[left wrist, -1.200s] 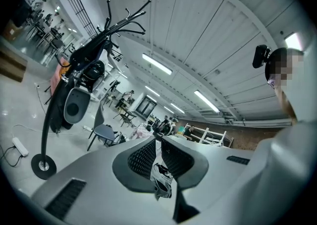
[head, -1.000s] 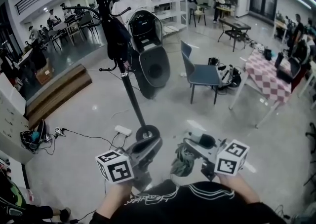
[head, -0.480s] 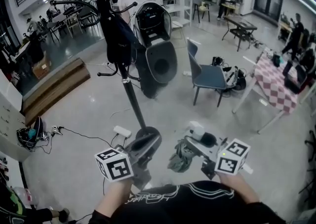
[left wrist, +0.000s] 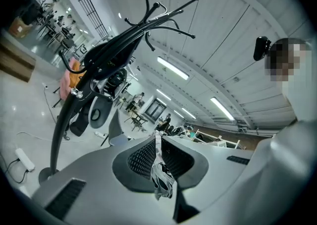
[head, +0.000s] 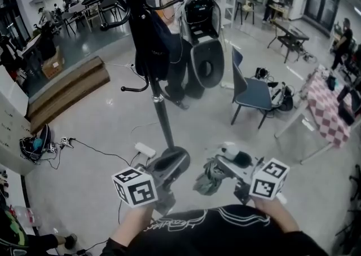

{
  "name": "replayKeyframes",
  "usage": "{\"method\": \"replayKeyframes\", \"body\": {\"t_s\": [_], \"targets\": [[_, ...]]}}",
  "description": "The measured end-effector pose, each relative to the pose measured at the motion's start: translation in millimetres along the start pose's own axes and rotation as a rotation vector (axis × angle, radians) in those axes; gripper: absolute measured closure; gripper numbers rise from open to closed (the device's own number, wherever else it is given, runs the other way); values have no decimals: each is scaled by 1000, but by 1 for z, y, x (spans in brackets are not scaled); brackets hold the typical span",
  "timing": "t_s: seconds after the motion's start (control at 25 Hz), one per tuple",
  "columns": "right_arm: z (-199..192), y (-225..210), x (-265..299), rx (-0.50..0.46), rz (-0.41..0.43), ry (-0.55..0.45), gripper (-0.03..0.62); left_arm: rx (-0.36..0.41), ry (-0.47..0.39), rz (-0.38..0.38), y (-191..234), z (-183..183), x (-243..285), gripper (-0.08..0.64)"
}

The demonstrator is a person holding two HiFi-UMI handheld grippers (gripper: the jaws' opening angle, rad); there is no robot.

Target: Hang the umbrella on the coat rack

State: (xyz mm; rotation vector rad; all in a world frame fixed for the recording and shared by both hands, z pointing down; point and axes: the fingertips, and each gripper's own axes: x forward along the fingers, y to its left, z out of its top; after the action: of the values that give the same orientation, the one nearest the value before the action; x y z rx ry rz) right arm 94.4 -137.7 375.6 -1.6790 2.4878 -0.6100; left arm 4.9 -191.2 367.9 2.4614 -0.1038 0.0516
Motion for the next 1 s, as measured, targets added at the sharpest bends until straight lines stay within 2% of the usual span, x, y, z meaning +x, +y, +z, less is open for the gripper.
{"method": "replayKeyframes", "body": {"t_s": [0.36, 1.0], "targets": [[18, -29, 38, -23, 30, 15, 431, -17, -10, 47, 35, 15, 15, 528], [60, -79, 89, -57, 282, 75, 430, -59, -144, 255, 73, 54, 47, 528]]}}
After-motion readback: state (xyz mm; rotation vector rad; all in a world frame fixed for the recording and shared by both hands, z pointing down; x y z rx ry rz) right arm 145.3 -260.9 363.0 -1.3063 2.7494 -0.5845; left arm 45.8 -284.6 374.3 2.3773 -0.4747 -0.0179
